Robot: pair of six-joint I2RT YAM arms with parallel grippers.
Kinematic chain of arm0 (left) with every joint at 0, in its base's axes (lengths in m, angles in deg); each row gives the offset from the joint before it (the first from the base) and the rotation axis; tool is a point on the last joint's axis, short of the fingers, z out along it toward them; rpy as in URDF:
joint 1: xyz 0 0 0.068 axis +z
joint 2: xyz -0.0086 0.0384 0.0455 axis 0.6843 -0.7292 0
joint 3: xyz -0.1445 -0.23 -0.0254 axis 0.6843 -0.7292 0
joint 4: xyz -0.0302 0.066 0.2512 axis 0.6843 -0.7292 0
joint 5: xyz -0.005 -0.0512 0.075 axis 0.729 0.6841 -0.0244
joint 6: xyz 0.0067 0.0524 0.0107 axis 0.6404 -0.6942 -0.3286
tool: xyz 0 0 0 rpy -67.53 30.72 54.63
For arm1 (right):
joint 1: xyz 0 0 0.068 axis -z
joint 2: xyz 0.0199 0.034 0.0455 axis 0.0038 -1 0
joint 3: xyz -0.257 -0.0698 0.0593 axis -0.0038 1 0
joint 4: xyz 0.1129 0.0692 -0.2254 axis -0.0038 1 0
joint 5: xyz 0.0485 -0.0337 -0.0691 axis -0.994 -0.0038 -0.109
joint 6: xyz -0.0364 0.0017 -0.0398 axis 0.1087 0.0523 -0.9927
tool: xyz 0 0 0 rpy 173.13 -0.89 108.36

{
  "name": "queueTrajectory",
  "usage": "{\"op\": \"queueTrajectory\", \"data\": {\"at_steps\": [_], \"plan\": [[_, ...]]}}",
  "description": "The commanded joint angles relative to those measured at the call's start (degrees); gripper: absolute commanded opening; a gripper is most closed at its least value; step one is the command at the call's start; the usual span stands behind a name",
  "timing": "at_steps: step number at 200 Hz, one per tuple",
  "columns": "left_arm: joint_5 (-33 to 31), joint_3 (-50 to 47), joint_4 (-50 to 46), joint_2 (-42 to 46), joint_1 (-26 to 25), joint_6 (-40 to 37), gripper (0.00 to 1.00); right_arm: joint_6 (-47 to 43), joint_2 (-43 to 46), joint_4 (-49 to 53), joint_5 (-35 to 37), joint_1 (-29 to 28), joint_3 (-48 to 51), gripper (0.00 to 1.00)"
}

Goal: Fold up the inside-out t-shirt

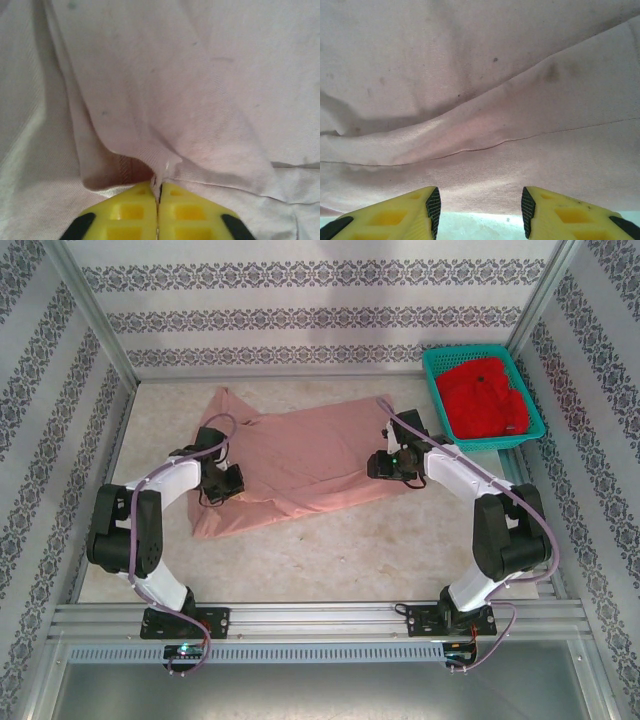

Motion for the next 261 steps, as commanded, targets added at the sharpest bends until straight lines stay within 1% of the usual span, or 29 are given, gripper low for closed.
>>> {"op": "queueTrajectory", "data": {"at_steps": [1, 23, 45, 54, 64, 68, 75, 89, 98, 114, 131, 140, 153, 165, 174, 198, 217, 244, 261], "plan": [[-0.22, 3.72, 1.54, -0.26, -0.6, -1.25, 0.0, 0.17, 1.28, -0.28, 1.22, 0.16, 0.71, 0.49], [0.31, 8.85, 0.81, -1.59, -1.64, -1.88, 0.0, 0.26, 0.8, -0.39, 1.12, 0.16, 0.44, 0.49], [-1.29, 14.31, 0.04, -4.6, -2.78, -2.64, 0.0, 0.3, 0.75, -0.29, 1.18, 0.12, 0.35, 0.49], [-2.54, 16.78, -0.49, -6.81, -2.96, -2.99, 0.03, 0.26, 0.67, -0.22, 1.2, 0.08, 0.36, 0.49], [-3.01, 19.71, -0.53, -9.81, -2.99, -3.6, 0.1, 0.25, 0.57, -0.22, 1.14, 0.12, 0.36, 0.49], [-3.28, 20.83, -0.57, -11.02, -3.0, -3.73, 0.15, 0.26, 0.5, -0.14, 1.12, 0.15, 0.39, 0.49], [-3.64, 22.86, -0.73, -13.09, -2.96, -3.95, 0.26, 0.26, 0.5, -0.07, 1.18, 0.13, 0.42, 0.49], [-4.15, 26.55, -1.68, -16.02, -3.0, -4.51, 0.42, 0.19, 0.53, 0.01, 1.49, 0.13, 0.74, 0.5], [-4.71, 27.83, -1.89, -16.2, -3.02, -4.8, 0.48, 0.1, 0.53, 0.42, 2.35, 0.16, 0.91, 0.5], [-6.0, 27.84, -1.83, -13.96, -3.06, -5.71, 0.55, 0.15, 0.28, 0.79, 3.14, 1.14, 1.06, 0.51], [-7.27, 22.92, -1.16, -8.43, -3.05, -5.39, 0.61, 0.37, -0.7, 0.81, 2.7, 3.01, 0.53, 0.51], [-7.02, 17.57, 0.62, -4.28, -3.07, -4.23, 0.62, 0.78, -1.66, 0.47, 1.81, 4.39, 0.21, 0.52], [-6.78, 8.73, 3.41, 1.93, -2.99, -2.12, 0.63, 1.27, -4.07, 0.09, -1.84, 6.29, -1.24, 0.51], [-5.97, 1.62, 4.92, 6.35, -2.95, -0.87, 0.64, 1.42, -6.61, -0.35, -3.95, 6.42, -2.86, 0.51], [-4.6, -2.09, 5.29, 8.33, -3.01, -0.49, 0.64, 1.19, -8.75, 0.25, -4.17, 6.32, -4.71, 0.51], [-3.93, -7.13, 4.28, 10.11, -2.97, -0.85, 0.65, 0.79, -14.6, 3.69, -2.6, 7.7, -9.19, 0.49], [-7.09, -9.78, 3.13, 11.25, -2.54, -0.94, 0.65, 0.79, -17.51, 5.59, -2.39, 9.89, -10.21, 0.47], [-8.13, -12.12, 2.57, 11.27, -1.14, -0.86, 0.65, -0.13, -18.69, 8.54, 1.17, 11.16, -9.05, 0.44], [-6.88, -13.43, 2.4, 11.03, -1.07, -0.73, 0.65, 1.37, -17.25, 8.51, -1.8, 12.5, -7.02, 0.44]]}}
